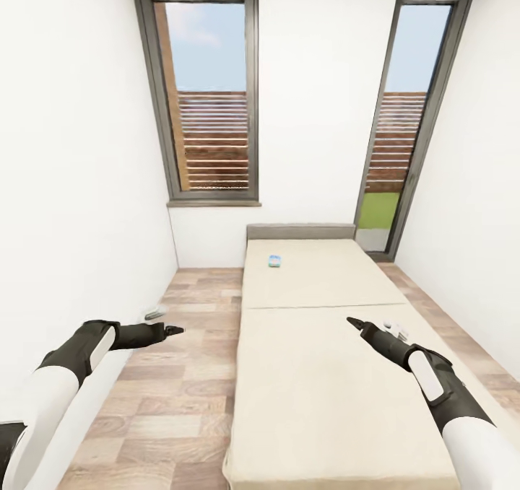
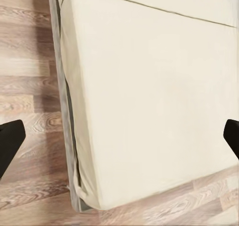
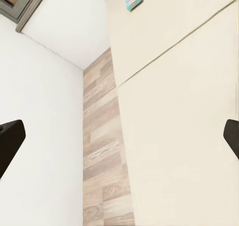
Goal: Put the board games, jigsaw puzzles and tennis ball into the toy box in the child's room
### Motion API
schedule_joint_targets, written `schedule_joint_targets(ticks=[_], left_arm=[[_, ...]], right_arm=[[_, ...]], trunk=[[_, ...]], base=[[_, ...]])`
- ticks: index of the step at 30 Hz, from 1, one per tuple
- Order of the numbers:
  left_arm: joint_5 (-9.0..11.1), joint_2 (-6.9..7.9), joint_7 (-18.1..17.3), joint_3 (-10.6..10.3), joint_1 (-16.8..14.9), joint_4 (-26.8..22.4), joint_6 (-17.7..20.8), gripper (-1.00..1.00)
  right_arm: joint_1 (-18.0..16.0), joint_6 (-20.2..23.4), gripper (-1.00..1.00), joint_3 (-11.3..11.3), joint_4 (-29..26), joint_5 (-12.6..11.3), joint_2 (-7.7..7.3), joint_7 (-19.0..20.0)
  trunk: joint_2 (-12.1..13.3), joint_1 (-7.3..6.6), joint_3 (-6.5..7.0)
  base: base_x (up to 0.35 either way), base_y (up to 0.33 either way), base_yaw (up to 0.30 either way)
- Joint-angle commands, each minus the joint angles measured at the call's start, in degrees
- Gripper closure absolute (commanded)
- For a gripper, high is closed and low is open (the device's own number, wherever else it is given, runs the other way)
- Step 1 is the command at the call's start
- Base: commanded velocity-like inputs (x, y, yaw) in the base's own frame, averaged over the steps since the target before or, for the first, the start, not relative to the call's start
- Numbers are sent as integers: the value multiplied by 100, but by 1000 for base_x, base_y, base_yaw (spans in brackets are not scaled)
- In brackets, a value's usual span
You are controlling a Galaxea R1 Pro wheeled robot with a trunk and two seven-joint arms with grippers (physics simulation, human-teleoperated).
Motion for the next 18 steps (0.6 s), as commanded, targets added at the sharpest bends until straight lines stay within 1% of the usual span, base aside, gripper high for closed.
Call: schedule_joint_targets(ticks=[1, 6, 18], left_arm=[[30, 2, -5, 12, -2, -4, 45, -100], [30, 8, -10, 13, 3, -4, 45, -100], [30, 11, -9, 14, 4, -4, 45, -100]], right_arm=[[-8, 45, -100, -19, 0, -24, 4, 11], [-8, 46, -100, -19, 3, -24, 4, 11], [-8, 47, -100, -20, 3, -24, -2, 11]], trunk=[[-13, 6, -14], [-13, 6, -14], [-13, 6, -14]], base=[[229, 161, -277], [116, 65, -277], [10, 6, -277]])
